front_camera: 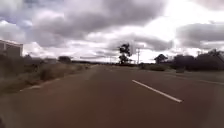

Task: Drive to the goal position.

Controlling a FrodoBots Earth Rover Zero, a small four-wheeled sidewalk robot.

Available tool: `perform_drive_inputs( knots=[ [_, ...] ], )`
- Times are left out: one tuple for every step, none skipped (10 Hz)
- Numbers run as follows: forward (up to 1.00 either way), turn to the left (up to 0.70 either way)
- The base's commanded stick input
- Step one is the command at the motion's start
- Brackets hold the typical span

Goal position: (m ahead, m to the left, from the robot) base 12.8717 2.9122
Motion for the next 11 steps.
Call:
perform_drive_inputs(
  knots=[
    [0.70, 0.03],
    [0.70, 0.03],
    [0.70, 0.03],
    [0.70, 0.03],
    [0.70, 0.03],
    [0.70, 0.03],
    [0.70, 0.03],
    [0.70, 0.03],
    [0.70, 0.04],
    [0.70, 0.24],
    [0.70, 0.38]
  ],
)
